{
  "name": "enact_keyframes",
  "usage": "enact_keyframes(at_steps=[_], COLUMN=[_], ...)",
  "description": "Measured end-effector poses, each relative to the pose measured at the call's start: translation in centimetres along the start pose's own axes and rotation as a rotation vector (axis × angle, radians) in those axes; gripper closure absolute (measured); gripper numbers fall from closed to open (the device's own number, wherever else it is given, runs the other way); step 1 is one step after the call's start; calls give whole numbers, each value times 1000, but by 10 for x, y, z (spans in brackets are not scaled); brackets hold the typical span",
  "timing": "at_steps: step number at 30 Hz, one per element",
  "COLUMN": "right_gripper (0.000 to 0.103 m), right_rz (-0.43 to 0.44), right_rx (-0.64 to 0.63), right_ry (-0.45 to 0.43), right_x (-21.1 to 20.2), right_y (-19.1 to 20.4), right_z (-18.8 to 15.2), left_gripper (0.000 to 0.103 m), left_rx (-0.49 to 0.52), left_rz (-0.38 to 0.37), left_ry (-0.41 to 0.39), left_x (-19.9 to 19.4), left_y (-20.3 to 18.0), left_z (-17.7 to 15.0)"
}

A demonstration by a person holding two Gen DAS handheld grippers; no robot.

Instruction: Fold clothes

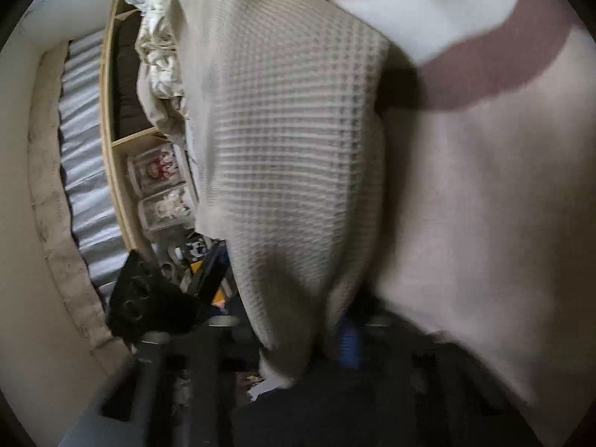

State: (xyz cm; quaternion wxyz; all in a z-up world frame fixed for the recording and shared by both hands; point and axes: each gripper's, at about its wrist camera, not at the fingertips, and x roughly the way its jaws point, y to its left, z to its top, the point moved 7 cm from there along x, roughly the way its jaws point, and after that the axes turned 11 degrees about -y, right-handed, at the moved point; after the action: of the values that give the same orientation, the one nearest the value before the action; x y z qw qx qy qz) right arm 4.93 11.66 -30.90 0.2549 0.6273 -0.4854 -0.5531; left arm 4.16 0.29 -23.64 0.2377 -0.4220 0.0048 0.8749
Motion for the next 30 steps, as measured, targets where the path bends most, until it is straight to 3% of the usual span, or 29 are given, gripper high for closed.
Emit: enact_keyframes(at_steps=[2, 5, 10, 16, 26, 30], right_gripper=[92, 93, 93, 93, 93, 93], right_rz=[13, 102, 231, 268, 270, 260], right_rx=[51, 65, 32, 25, 33, 24], right_ry=[-18, -64, -102, -122, -159, -157], right_x=[-5, -23, -39, -43, -45, -43], right_y=[-3, 17, 62, 77, 82, 82], right_z=[2, 6, 12, 17, 17, 16], left_gripper=[43, 43, 43, 43, 43, 43], left_rx=[57, 225, 462, 669, 1008, 1078], left_rz=[25, 101, 175, 366, 710, 751], left_ry=[-62, -166, -207, -201, -139, -101], left_x=[-19, -55, -76, -42, -22, -29], left_y=[-2, -7, -20, -14, 49, 67], left_z=[6, 12, -1, -14, -32, -31])
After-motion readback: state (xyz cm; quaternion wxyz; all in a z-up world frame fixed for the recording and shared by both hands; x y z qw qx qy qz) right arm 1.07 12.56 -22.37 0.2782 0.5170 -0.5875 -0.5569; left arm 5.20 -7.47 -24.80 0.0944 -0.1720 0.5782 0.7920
